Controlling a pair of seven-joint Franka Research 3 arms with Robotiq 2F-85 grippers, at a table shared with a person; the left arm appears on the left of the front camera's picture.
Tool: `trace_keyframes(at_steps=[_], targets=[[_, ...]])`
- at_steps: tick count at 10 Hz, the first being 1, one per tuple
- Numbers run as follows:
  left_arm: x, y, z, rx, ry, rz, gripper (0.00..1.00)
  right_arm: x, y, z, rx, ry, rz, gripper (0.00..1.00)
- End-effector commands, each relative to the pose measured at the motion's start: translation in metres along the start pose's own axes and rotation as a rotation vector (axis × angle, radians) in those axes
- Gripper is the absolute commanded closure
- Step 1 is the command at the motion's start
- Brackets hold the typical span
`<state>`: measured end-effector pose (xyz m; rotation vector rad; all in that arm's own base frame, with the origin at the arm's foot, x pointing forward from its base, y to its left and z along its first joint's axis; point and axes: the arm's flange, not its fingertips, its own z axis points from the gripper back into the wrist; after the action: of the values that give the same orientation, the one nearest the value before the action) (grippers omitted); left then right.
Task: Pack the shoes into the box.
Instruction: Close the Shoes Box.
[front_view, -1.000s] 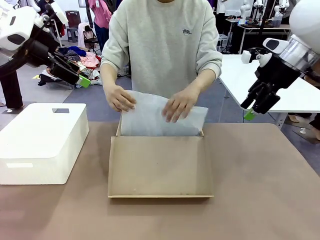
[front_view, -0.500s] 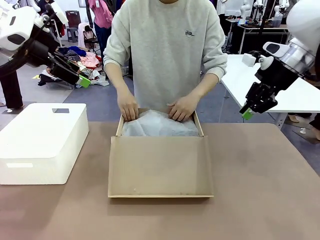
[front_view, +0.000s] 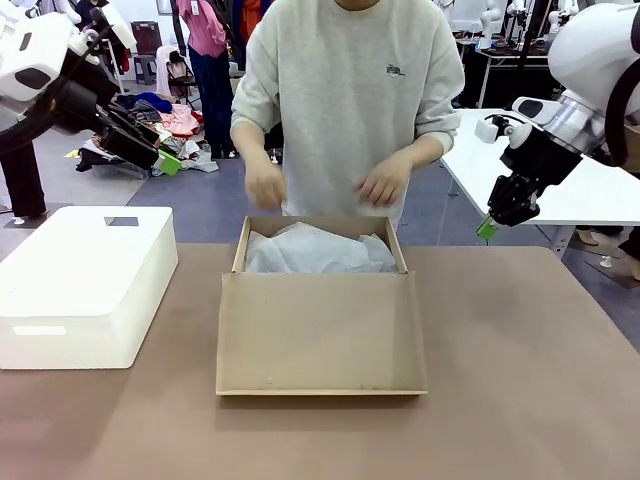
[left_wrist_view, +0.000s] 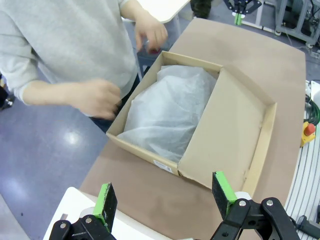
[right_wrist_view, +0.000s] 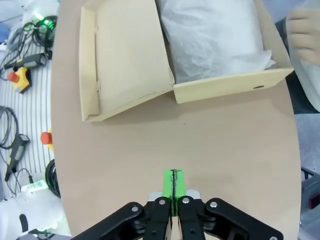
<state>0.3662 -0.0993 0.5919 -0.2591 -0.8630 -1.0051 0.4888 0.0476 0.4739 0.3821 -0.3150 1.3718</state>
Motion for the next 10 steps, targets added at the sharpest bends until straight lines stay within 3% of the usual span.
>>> trace_keyframes(at_steps=[1, 7, 10], targets=[[-0.001, 0.002, 0.0, -0.014, -0.011, -0.011, 0.0, 0.001, 0.0, -0.001, 0.003, -0.006, 0.021, 1.0], [-0.001, 0.002, 0.0, -0.014, -0.011, -0.011, 0.0, 0.003, 0.001, -0.002, 0.002, 0.005, 0.008, 1.0], [-0.001, 0.002, 0.0, -0.014, -0.011, -0.011, 0.0, -0.02, -0.015, -0.027, 0.043, -0.122, 0.085, 1.0]])
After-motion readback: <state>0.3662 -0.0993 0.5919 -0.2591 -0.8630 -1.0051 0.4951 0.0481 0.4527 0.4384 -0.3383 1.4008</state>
